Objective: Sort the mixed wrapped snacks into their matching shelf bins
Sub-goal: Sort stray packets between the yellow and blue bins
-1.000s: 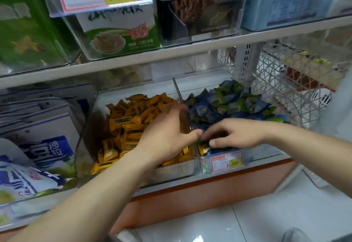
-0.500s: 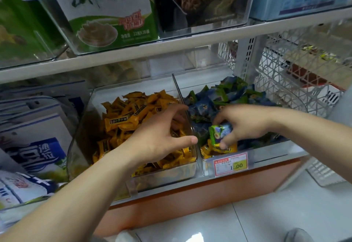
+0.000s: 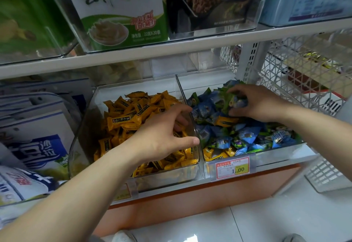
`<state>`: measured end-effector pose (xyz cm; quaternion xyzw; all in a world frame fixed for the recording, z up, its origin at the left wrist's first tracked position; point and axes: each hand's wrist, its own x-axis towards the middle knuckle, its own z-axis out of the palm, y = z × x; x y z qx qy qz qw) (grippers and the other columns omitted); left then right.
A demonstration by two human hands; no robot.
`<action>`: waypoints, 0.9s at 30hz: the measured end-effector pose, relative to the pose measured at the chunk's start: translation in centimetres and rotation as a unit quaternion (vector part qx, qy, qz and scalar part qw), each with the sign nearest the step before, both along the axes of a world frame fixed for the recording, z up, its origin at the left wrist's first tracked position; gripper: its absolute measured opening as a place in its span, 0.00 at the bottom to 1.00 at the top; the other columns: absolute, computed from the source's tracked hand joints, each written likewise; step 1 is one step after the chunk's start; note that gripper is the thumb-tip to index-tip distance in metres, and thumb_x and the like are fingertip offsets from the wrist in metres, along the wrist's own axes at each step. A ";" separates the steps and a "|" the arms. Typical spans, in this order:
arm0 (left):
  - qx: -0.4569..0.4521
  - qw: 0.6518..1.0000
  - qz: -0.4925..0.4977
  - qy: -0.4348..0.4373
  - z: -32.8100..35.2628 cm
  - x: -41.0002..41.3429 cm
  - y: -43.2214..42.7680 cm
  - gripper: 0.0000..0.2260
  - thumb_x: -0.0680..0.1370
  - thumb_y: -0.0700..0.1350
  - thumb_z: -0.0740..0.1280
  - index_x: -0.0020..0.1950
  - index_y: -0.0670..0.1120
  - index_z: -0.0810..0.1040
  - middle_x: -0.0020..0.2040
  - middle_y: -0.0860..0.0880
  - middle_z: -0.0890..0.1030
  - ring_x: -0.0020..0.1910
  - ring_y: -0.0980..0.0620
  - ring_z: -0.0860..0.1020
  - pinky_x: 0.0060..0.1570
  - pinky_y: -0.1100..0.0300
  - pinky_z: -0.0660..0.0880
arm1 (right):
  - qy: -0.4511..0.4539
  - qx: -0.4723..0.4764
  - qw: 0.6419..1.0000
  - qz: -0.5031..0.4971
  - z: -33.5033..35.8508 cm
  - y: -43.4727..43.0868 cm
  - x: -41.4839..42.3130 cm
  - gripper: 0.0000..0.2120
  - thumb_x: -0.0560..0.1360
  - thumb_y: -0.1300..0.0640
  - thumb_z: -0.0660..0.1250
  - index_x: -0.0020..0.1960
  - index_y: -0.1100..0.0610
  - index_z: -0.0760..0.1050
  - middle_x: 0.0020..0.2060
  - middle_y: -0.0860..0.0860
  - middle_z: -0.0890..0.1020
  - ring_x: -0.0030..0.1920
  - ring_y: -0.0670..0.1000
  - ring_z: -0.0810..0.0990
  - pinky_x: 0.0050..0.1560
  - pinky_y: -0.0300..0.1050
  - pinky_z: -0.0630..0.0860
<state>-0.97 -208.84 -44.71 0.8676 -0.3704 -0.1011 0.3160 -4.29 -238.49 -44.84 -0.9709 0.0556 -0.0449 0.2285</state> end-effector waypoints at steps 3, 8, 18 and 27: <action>0.001 1.000 -0.002 0.004 0.1 0.0 0.0 0.33 0.71 0.61 0.74 0.72 0.60 0.64 0.55 0.62 0.76 0.53 0.64 0.76 0.53 0.60 0.77 | -0.061 -0.097 0.993 -0.021 0.4 0.1 0.1 0.28 0.70 0.49 0.76 0.66 0.49 0.69 0.59 0.51 0.76 0.55 0.53 0.73 0.50 0.44 0.70; 0.003 1.000 0.000 0.005 0.2 0.0 -0.1 0.33 0.71 0.61 0.74 0.72 0.60 0.65 0.55 0.61 0.77 0.53 0.63 0.77 0.54 0.59 0.77 | -0.067 -0.109 0.984 0.124 0.6 3.0 -0.7 0.18 0.68 0.41 0.74 0.56 0.43 0.76 0.50 0.43 0.78 0.51 0.48 0.77 0.50 0.47 0.76; -0.008 1.000 0.005 0.005 -0.2 -0.2 0.0 0.32 0.71 0.62 0.74 0.71 0.62 0.64 0.53 0.63 0.77 0.53 0.65 0.76 0.54 0.64 0.76 | 0.023 0.006 0.979 0.201 0.8 4.8 -0.3 0.11 0.72 0.49 0.74 0.53 0.40 0.79 0.45 0.39 0.81 0.46 0.40 0.79 0.46 0.37 0.76; -0.004 1.000 0.004 -0.001 -0.2 -0.2 0.0 0.32 0.71 0.61 0.73 0.71 0.63 0.63 0.53 0.65 0.76 0.53 0.66 0.75 0.53 0.63 0.76 | 0.240 -0.106 0.922 0.286 -2.5 6.7 0.7 0.20 0.73 0.55 0.70 0.64 0.43 0.76 0.47 0.33 0.74 0.44 0.36 0.74 0.41 0.30 0.69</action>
